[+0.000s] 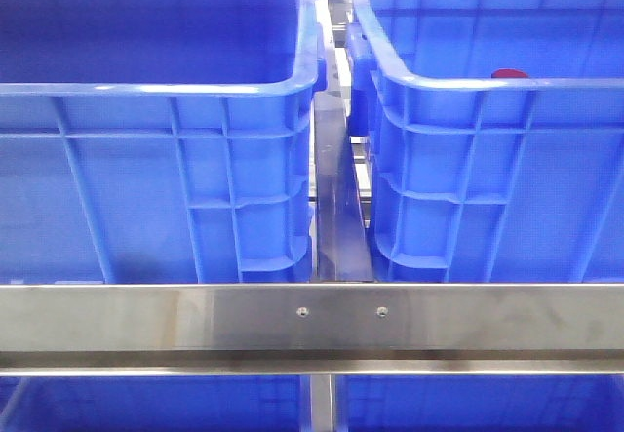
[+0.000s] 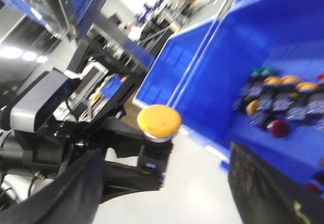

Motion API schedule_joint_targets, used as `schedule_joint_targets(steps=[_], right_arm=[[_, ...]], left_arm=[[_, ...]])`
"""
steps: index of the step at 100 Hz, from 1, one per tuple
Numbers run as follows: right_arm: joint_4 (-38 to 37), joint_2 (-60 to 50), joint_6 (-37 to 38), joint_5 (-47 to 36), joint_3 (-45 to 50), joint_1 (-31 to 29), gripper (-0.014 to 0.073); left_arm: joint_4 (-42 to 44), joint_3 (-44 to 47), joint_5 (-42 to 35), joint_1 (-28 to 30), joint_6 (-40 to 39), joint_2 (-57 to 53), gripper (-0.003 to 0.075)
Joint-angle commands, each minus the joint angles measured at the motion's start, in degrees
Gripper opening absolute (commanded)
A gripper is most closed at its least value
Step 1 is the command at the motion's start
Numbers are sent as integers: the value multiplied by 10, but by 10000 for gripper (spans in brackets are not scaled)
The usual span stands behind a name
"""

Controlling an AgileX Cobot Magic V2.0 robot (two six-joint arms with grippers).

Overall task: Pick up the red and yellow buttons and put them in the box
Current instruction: 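Lift the yellow button out of the bin with the left gripper, then pass the yellow button from the left gripper to the right gripper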

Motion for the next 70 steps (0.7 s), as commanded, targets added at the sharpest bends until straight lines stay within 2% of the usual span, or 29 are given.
schedule_joint_targets(steps=[1, 41, 70], right_arm=[[54, 23, 4, 19, -40, 32, 540], [86, 131, 11, 5, -119, 123, 540], [86, 174, 11, 7, -173, 156, 540]], left_arm=[[-4, -14, -39, -4, -4, -6, -19], [-5, -14, -39, -4, -4, -6, -19], [-5, -14, -39, -4, -4, -6, -19]])
